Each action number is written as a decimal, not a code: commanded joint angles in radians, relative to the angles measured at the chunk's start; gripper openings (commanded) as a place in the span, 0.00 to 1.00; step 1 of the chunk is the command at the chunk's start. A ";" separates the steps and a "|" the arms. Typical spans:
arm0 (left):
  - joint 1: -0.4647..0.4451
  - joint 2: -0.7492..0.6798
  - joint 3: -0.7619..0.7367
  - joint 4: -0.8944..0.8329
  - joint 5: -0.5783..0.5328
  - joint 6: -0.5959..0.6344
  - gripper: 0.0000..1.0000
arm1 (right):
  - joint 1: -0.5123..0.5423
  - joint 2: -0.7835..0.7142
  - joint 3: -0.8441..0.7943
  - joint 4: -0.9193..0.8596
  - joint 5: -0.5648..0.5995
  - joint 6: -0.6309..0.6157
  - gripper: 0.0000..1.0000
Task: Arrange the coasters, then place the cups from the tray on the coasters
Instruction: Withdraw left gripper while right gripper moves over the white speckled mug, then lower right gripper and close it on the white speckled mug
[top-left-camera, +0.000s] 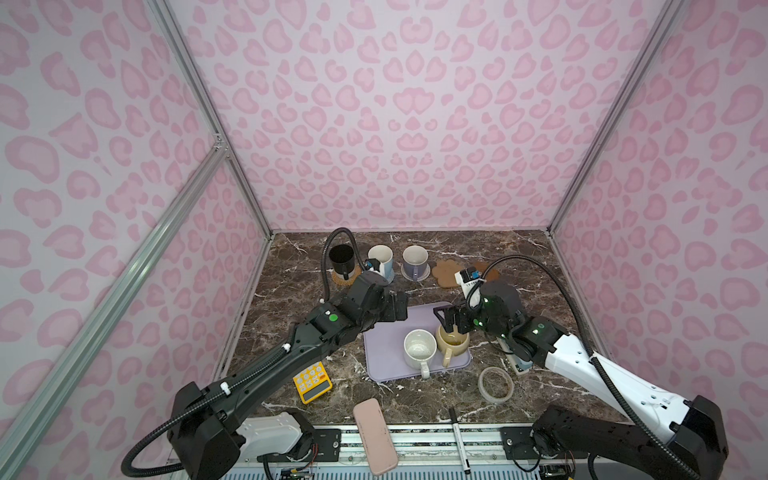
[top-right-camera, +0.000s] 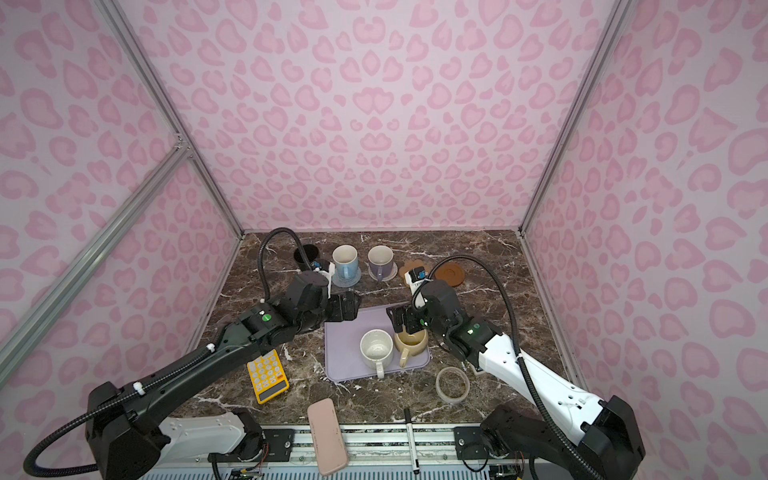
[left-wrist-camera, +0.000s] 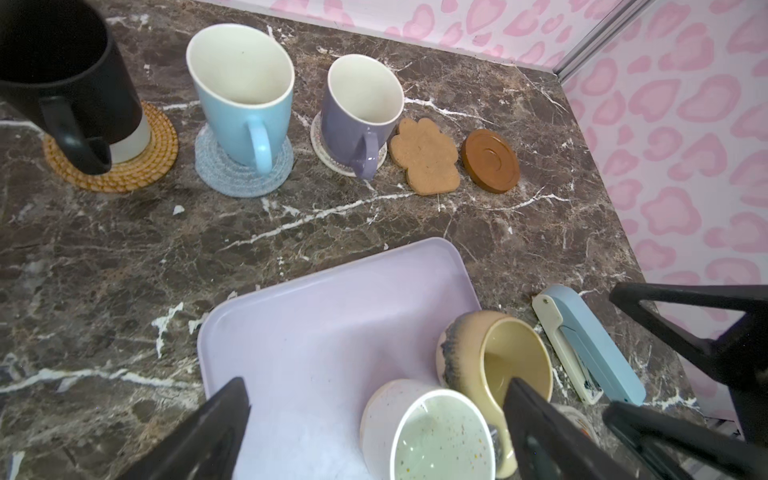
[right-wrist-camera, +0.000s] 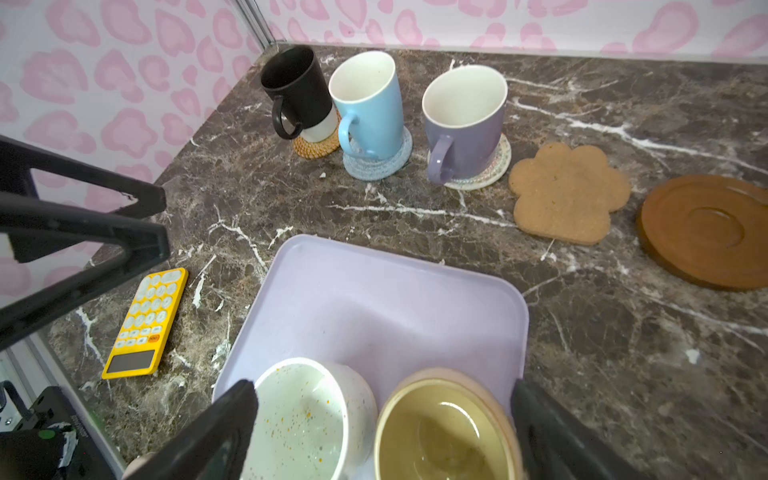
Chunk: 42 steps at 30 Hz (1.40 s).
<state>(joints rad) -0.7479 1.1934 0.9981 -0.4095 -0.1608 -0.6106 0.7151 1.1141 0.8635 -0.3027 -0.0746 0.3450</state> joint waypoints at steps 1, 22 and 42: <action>0.002 -0.072 -0.077 0.025 0.009 -0.003 0.97 | 0.067 -0.010 0.011 -0.112 0.128 0.050 0.96; 0.007 -0.202 -0.377 0.149 0.135 -0.086 0.97 | 0.428 0.042 -0.066 -0.148 0.258 0.227 0.62; 0.001 -0.243 -0.506 0.266 0.149 -0.169 0.97 | 0.498 0.259 -0.113 0.011 0.257 0.336 0.43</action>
<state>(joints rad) -0.7475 0.9524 0.4965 -0.1707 -0.0006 -0.7704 1.2118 1.3483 0.7467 -0.3279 0.1574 0.6510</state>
